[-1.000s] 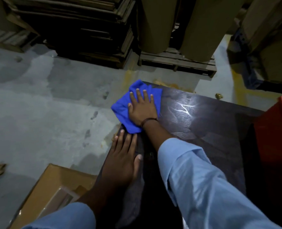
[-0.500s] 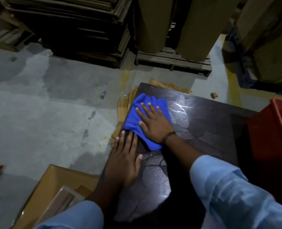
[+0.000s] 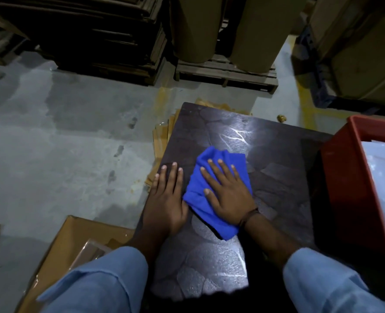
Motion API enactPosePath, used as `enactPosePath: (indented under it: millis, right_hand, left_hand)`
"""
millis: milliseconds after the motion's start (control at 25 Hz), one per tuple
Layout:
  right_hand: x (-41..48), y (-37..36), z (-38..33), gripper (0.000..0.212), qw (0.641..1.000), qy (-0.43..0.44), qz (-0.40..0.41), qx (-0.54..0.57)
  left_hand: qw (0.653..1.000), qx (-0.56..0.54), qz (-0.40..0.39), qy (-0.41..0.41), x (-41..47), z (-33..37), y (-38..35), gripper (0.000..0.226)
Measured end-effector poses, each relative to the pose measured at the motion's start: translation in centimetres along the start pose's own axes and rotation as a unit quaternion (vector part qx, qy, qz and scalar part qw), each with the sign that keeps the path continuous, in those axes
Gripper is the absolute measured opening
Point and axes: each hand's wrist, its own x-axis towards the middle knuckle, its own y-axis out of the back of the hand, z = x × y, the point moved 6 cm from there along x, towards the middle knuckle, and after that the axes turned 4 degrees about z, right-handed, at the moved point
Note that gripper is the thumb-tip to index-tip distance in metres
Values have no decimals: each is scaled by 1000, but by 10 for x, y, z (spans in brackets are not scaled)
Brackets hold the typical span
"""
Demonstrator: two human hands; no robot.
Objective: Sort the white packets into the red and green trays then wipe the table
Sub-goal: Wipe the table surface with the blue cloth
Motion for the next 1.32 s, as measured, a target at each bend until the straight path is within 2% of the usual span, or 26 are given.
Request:
enactPosePath:
  millis: [80,200,280,360,440,520,560,640,760,800,840,960,1040,1160,1320]
  right_hand:
    - [-12,4,38,60,996,-88,22,-24]
    - [7,3,94,63,966,-255,37,-28]
    - [30,1,96,65,954,-297,41,-24]
    - [39,-3,63,65,971,-236,35,-22]
    - [22,-7,18,62,992,-118,30,-18]
    - [2,-4,12,60,998,-56,23,-1]
    - [0,-2,24,59,998,-63,25,0]
    - [12,-1,65,60,987,-159,32,-14]
    - [46,-4,107,65,935,-352,44,13]
    - [57,-5,100,65,927,-373,38,25]
    - [65,-7,84,65,936,-348,34,29]
    - [48,-10,13,63,991,-129,18,11]
    - [14,-4,-1,60,999,-50,14,16]
    - [-32,8,34,60,995,-100,22,5]
    - [-58,18,120,61,971,-236,22,-14]
  left_hand:
    - [1000,2,-2,5,1,-1,0,74]
    - [1000,6,-4,6,1,-2,-2,74]
    - [1000,8,2,7,1,-3,-5,74]
    - [1000,7,2,8,3,-4,-8,75]
    - [1000,7,9,4,3,-6,-11,75]
    - [1000,10,16,-3,2,-4,-12,76]
    - [1000,9,20,-4,1,-4,-12,76]
    - [999,2,32,-5,0,-4,-11,73]
    - [999,6,31,-5,2,-4,-10,72]
    - [999,7,31,-6,2,-4,-10,72]
    - [999,5,32,-6,1,-5,-10,72]
    - [999,-4,34,-11,0,-4,-10,72]
    - [999,-11,32,-12,1,-4,-10,75]
    - [1000,-17,23,-8,2,-2,-5,73]
    - [1000,-10,17,1,0,2,-2,73]
